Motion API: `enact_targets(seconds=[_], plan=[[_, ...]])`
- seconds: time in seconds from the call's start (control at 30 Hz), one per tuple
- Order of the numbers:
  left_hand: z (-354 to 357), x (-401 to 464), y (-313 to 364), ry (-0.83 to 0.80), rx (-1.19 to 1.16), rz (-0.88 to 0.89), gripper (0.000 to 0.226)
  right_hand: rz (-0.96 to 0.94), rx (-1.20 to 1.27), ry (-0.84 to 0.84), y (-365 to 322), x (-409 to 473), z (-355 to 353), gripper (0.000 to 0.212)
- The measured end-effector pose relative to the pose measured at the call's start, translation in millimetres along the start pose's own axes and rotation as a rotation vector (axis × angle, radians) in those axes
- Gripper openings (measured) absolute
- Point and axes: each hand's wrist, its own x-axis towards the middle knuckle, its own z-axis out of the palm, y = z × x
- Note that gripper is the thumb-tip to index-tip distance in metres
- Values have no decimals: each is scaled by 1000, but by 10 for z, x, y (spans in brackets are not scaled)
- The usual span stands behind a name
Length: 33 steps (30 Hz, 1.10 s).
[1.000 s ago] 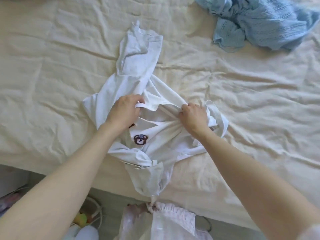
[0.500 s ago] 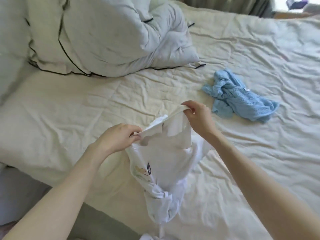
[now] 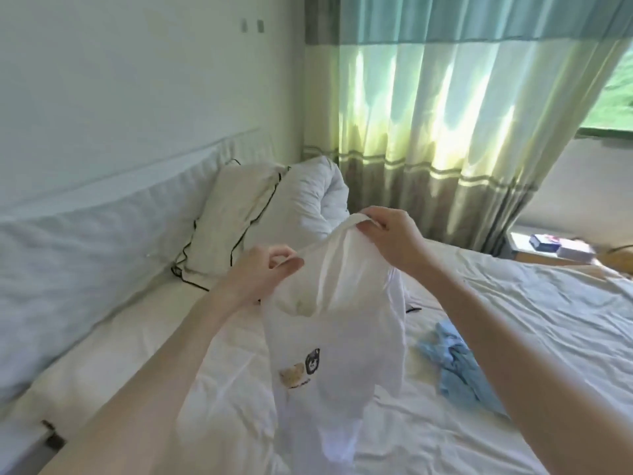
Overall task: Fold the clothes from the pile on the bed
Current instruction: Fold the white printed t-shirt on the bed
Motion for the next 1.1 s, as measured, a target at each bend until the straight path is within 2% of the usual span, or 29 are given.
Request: enact_targets(seconds=[0.1, 0.17, 0.27, 0.33, 0.43, 0.5, 0.57, 0.67, 0.8, 0.93, 1.03, 1.1], plan=[[-386, 25, 259, 315, 166, 68, 18, -122, -158, 26, -269, 117, -185, 17], [-639, 11, 378, 440, 215, 67, 17, -146, -208, 51, -350, 160, -284, 20], [-931, 7, 478, 643, 333, 71, 16, -79, -256, 108, -344, 217, -395, 26], [-1083, 39, 503, 712, 300, 93, 17, -19, -246, 148, -338, 235, -460, 21], [-1260, 103, 474, 697, 1, 36, 20, 22, -200, 187, -414, 259, -557, 9], [-1326, 112, 437, 643, -222, -23, 21, 56, -128, 182, -514, 273, -603, 16], [-1368, 84, 398, 586, -318, -45, 21, 114, 23, 149, -599, 294, -605, 17], [-1454, 16, 350, 527, -202, -1, 23, 214, 297, 99, -697, 298, -568, 12], [-1616, -55, 267, 459, -83, 33, 22, 253, 413, 55, -804, 322, -500, 7], [-1692, -110, 182, 434, -32, 8, 21, 208, 382, 59, -855, 368, -443, 7], [-1682, -140, 136, 381, -196, -60, 24, 85, 157, 302, -841, 372, -365, 3], [-1678, -170, 119, 357, -285, -100, 24, 21, 49, 360, -827, 360, -319, 5]])
